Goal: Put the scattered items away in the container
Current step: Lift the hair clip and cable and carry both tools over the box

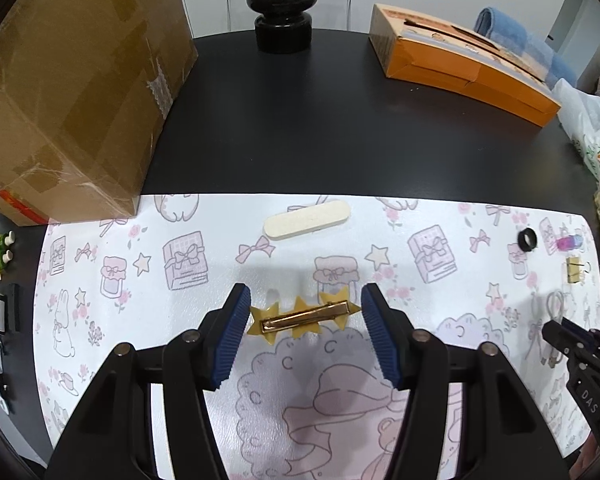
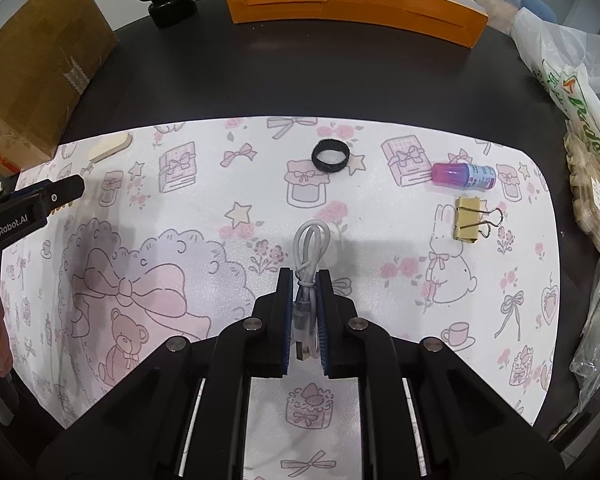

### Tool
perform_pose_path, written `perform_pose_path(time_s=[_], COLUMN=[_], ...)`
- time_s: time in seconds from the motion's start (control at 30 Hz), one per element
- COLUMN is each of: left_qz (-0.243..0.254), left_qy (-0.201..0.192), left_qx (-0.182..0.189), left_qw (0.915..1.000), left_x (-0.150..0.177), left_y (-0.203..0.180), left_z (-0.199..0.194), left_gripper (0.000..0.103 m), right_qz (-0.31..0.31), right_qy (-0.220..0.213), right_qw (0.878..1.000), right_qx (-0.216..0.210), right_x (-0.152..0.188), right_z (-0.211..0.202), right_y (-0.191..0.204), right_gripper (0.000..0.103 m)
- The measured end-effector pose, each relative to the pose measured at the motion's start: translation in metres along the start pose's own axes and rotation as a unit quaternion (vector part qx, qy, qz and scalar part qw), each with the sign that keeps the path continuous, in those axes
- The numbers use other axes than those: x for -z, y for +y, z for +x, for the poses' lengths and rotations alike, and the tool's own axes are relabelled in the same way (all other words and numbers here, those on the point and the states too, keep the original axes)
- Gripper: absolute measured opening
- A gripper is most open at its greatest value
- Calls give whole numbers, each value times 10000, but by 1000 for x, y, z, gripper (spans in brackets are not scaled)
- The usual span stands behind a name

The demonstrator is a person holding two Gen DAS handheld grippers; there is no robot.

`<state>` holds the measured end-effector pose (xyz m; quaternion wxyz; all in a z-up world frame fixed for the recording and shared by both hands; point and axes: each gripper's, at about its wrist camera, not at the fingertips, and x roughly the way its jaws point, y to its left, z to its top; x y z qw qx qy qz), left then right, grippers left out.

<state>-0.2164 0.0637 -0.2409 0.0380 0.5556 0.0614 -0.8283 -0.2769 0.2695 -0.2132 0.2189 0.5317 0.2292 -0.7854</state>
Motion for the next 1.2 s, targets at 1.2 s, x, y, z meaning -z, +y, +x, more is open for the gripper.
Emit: perform_pose_path(time_s=[1.2], left_qz=[38], left_qy=[-900], left_qx=[238], left_qw=[9956], left_x=[-36], left_y=[51], left_z=[-125], left_gripper=[56], right_qz=[-372], right_qy=[-895], right_qw=[9950], right_qx=[-221], right_x=[-81], right_z=[-132], right_y=[108], right_gripper=[11])
